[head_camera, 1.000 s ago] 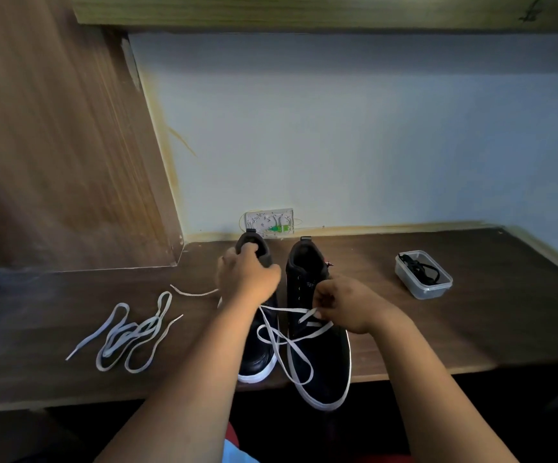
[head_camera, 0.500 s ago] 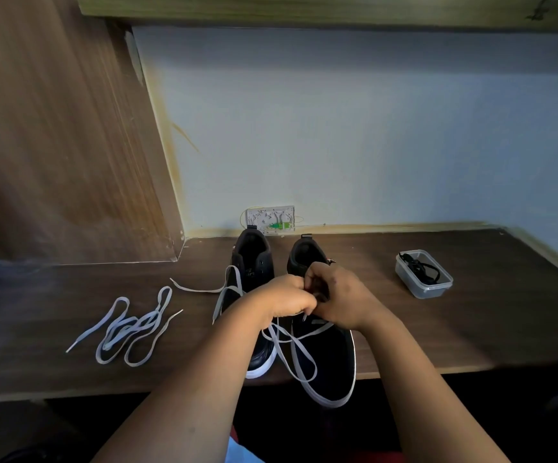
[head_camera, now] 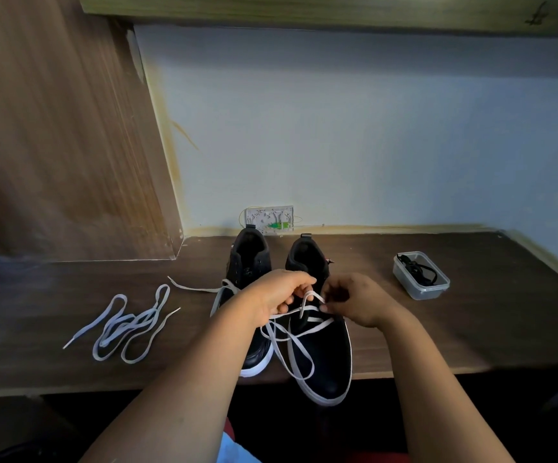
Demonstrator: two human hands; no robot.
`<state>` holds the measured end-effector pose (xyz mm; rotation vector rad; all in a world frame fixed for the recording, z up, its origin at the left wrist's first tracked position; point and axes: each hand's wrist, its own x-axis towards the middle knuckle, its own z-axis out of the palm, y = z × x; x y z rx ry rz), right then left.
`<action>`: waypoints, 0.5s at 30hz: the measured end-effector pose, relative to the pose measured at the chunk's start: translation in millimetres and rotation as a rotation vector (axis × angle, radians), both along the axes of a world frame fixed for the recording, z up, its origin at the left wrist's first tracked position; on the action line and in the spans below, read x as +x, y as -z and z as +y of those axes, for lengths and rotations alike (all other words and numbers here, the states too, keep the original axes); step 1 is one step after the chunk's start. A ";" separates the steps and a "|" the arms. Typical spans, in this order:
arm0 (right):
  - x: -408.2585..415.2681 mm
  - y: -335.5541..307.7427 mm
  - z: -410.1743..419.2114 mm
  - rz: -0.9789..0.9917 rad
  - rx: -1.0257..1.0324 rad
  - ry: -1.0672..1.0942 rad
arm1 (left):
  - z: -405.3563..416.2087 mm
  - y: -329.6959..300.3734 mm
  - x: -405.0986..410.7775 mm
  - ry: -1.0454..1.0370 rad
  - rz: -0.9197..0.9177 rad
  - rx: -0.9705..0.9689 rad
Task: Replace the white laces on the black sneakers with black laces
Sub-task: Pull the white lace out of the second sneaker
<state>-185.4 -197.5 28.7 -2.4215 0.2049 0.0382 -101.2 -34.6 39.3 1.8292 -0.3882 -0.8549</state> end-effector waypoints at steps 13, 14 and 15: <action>-5.8 -32.9 10.3 -0.213 0.050 -0.004 | -6.7 7.3 -4.2 0.072 -0.668 -0.100; -5.6 -30.1 5.7 -0.149 0.016 0.025 | -6.5 3.6 -3.7 0.021 -0.651 -0.162; -5.6 -27.2 1.4 -0.077 -0.015 0.037 | -5.4 -1.0 -3.1 -0.023 -0.611 -0.224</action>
